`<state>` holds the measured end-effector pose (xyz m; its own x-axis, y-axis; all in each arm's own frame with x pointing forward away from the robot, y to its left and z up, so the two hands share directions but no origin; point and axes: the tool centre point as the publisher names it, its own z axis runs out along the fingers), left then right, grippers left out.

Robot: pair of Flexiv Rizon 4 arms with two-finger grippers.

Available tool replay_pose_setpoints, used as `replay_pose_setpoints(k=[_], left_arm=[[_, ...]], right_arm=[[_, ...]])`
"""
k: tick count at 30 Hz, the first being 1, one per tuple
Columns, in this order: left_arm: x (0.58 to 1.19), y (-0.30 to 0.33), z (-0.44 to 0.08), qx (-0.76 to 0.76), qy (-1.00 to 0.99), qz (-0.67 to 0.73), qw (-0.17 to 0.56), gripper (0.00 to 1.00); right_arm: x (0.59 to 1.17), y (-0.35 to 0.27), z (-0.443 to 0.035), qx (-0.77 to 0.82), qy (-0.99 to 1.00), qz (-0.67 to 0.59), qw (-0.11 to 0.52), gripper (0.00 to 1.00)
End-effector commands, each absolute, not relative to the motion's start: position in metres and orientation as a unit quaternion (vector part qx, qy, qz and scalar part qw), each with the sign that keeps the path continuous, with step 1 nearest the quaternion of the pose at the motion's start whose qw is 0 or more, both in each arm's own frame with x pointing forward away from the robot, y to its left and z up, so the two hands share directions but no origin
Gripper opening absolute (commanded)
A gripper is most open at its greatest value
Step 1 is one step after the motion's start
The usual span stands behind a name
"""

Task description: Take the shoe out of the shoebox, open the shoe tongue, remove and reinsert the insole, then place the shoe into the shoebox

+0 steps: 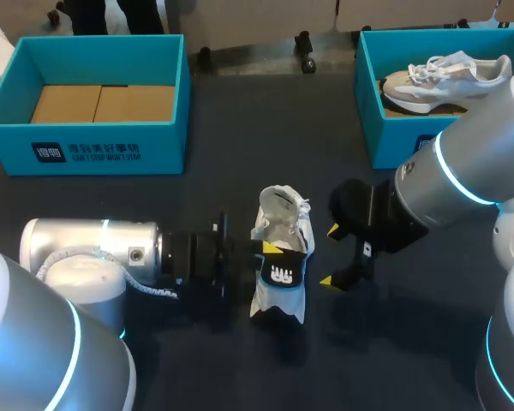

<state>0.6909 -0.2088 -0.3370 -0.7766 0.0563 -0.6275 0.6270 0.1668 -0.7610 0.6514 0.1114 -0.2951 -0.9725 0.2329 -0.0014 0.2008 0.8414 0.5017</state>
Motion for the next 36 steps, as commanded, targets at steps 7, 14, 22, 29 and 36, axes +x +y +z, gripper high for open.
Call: replay_pose_setpoints(k=[7, 14, 22, 29, 36], left_arm=[[0.684, -0.206, -0.326, 0.232, 0.72, -0.607, 0.243, 0.25], [0.676, -0.202, -0.315, 0.233, 0.712, -0.616, 0.244, 0.2], [0.675, -0.201, -0.32, 0.248, 0.717, -0.606, 0.239, 0.0], [0.683, -0.205, -0.329, 0.253, 0.723, -0.594, 0.245, 0.0], [0.689, -0.206, -0.338, 0.256, 0.73, -0.584, 0.246, 0.0]], right_arm=[[0.65, 0.111, -0.296, 0.113, 0.959, 0.259, 0.032, 1.0], [0.65, 0.111, -0.296, 0.113, 0.959, 0.259, 0.032, 1.0], [0.65, 0.111, -0.296, 0.113, 0.959, 0.259, 0.032, 1.0], [0.65, 0.111, -0.296, 0.113, 0.959, 0.259, 0.032, 1.0], [0.65, 0.111, -0.296, 0.113, 0.959, 0.259, 0.032, 1.0]])
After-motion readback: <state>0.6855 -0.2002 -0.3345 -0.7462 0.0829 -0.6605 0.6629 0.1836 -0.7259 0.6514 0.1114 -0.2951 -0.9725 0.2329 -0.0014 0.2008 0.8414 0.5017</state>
